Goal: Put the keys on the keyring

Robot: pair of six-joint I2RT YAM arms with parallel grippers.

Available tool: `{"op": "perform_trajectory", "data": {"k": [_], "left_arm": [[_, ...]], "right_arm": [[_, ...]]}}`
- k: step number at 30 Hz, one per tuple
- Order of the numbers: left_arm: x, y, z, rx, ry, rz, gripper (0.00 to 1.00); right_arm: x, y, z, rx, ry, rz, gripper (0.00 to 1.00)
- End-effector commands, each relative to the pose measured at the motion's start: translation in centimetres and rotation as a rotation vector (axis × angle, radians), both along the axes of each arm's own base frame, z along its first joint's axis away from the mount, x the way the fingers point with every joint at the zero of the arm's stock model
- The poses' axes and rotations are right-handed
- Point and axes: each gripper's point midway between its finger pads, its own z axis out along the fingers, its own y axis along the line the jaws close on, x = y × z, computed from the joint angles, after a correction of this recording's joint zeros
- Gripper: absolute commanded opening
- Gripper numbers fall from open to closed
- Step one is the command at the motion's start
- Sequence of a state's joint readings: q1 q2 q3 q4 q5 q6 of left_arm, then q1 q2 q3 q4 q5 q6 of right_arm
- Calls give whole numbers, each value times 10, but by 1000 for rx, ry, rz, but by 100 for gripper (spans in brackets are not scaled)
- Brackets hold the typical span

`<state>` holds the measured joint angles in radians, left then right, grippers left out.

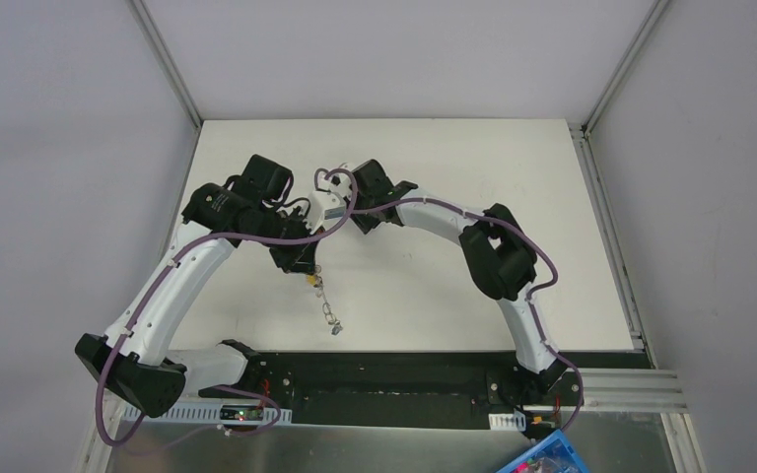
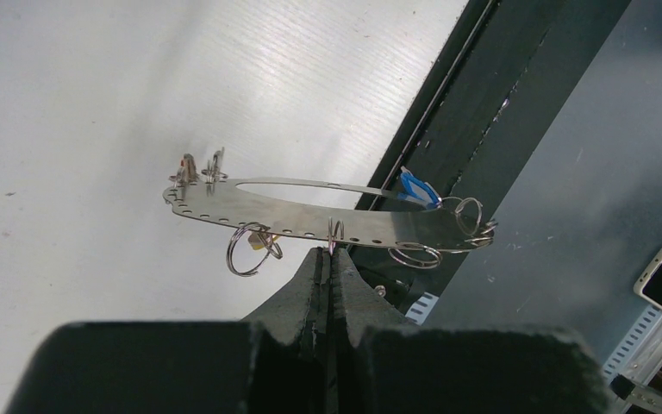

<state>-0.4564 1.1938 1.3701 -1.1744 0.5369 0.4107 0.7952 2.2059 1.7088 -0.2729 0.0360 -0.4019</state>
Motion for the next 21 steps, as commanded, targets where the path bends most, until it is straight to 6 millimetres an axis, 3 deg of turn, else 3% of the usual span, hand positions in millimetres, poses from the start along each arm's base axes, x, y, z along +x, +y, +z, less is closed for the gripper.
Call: {"op": "perform_trajectory", "data": {"k": [1,11,17,21], "left_arm": [[1,0,10,-12,-24,-17,0],[0,1,9,-9,-17,-23,0],[-1,2,8,-6,-18,-22,0],[0,1,10,-9,-19,-24,0]], "right_arm": [[4,8,0,0,6,10,45],[3,5,-14,-37,19,10,37],[1,4,-5,-26,11,14,30],[0,3,5,-18,-1,15,31]]}}
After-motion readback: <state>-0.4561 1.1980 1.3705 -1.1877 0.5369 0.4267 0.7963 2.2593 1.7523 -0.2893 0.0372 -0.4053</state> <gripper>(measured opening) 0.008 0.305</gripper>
